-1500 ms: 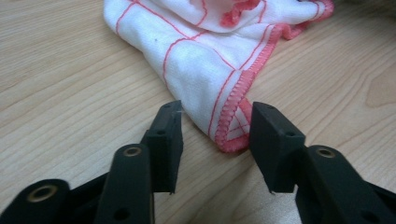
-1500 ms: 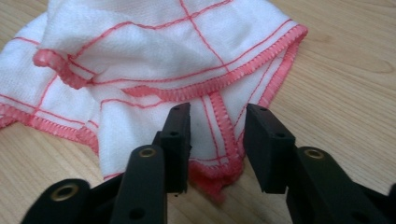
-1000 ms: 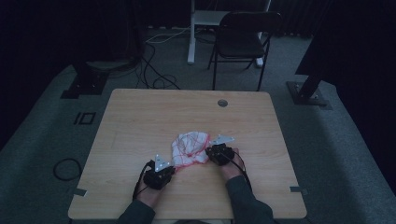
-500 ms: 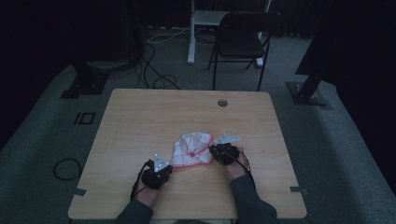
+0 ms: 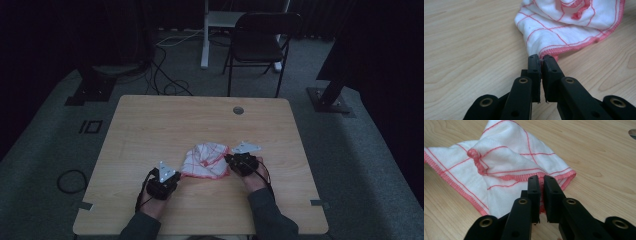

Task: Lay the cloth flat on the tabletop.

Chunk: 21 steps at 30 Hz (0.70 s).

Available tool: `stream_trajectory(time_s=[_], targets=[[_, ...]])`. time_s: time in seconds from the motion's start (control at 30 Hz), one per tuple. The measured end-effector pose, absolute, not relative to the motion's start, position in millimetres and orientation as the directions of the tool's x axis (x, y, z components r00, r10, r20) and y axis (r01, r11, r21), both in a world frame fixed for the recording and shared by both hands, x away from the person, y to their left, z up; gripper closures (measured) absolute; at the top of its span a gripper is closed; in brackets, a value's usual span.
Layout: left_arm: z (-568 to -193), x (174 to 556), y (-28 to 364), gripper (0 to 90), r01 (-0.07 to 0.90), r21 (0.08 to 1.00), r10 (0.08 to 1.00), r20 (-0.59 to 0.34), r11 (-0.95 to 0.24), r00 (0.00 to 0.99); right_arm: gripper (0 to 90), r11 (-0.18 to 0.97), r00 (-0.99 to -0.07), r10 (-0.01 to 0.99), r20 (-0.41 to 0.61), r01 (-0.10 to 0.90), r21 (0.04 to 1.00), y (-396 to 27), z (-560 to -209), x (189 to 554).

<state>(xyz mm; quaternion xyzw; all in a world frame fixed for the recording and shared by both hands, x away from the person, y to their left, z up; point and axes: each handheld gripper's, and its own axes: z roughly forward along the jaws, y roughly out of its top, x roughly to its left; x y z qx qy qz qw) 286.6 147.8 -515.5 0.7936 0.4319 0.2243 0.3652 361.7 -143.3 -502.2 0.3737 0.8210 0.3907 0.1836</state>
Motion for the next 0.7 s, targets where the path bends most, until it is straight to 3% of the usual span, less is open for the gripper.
stream_trajectory(time_s=[0.7], targets=[[-498, 299, 161, 85.8, 0.506, 0.787, 0.864, 0.067, -0.353, 0.499, 86.3, 0.374, -0.616, 0.787, -0.012, 0.462, 0.804, -155, -492, 361]])
